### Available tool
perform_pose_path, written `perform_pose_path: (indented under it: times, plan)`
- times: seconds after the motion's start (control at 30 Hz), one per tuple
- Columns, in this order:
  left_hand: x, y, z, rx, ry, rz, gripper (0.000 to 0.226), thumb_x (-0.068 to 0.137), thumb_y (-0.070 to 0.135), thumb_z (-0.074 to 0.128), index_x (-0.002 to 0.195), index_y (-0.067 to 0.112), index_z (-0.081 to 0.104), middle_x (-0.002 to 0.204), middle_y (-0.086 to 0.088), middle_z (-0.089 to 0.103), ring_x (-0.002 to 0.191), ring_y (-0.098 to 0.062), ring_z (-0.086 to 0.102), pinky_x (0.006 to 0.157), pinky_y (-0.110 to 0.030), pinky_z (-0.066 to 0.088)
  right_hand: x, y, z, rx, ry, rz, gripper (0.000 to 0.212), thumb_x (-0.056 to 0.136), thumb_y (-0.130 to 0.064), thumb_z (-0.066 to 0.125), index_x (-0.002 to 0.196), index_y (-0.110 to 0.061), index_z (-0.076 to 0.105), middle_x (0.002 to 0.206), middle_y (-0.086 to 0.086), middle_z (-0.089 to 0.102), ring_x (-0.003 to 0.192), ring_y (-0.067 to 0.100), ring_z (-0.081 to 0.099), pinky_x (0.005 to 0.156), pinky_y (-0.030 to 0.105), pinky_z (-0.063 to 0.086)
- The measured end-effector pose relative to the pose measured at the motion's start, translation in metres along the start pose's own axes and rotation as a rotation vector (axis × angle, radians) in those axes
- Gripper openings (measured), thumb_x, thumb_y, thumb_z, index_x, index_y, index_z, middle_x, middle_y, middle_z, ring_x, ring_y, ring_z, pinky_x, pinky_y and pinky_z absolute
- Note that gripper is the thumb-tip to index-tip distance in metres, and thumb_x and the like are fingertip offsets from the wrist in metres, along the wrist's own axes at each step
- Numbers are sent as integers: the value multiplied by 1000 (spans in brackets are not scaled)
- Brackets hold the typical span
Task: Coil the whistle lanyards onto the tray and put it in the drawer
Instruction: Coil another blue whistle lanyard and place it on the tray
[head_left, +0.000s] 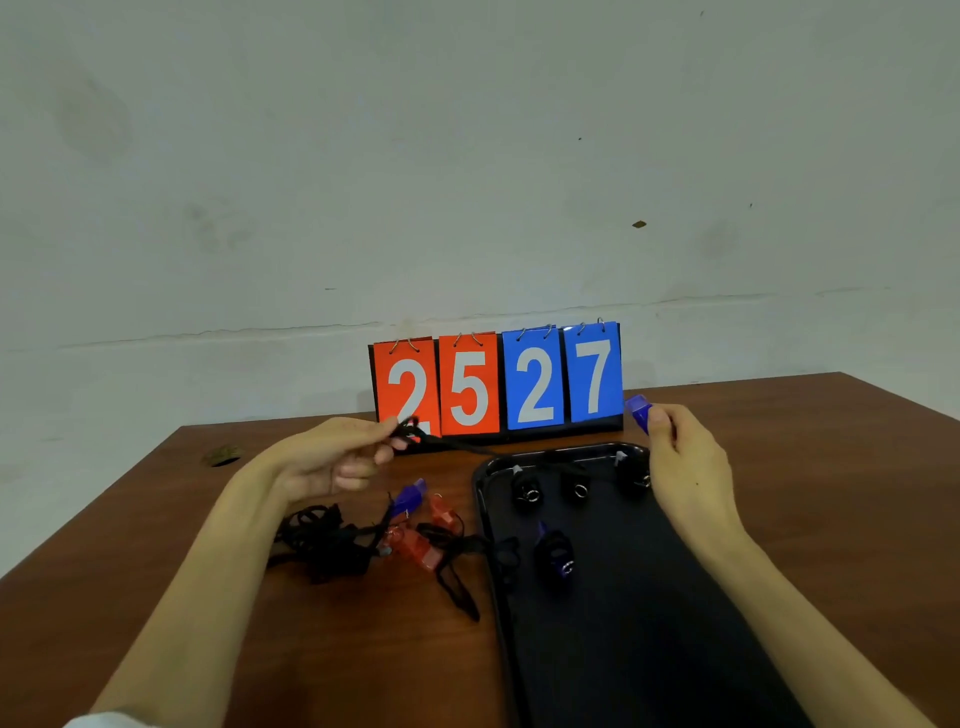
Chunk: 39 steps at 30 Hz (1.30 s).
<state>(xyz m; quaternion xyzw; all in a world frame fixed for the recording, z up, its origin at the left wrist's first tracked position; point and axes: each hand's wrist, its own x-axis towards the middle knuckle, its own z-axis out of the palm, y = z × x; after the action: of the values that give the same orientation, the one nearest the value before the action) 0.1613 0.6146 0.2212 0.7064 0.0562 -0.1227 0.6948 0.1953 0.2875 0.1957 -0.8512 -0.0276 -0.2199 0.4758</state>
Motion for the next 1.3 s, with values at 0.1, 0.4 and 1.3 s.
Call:
perform_pose_path:
  times: [0.1, 0.4, 1.3]
  plan:
    - [8, -2, 5, 15, 169, 2, 25, 86, 30, 61, 91, 5, 65, 68, -3, 58, 46, -8, 44, 41, -18, 37, 2, 3, 1, -12, 2, 10, 34, 100, -31, 31, 118, -12, 52, 104, 7, 60, 86, 17, 54, 55, 26, 37]
    - [18, -6, 35, -756, 40, -18, 10, 77, 13, 60, 86, 10, 55, 76, -9, 61, 75, -17, 58, 67, -28, 53, -1, 8, 2, -41, -11, 19, 33, 100, -30, 32, 120, -11, 51, 105, 6, 58, 88, 14, 50, 64, 29, 42]
    - [1, -4, -11, -715, 430, -40, 9, 89, 7, 44, 81, 9, 47, 53, 2, 46, 37, -6, 45, 34, -15, 40, 2, 10, -10, -180, 106, -29, 32, 99, -32, 33, 117, -15, 53, 94, 2, 59, 75, 15, 54, 57, 27, 36]
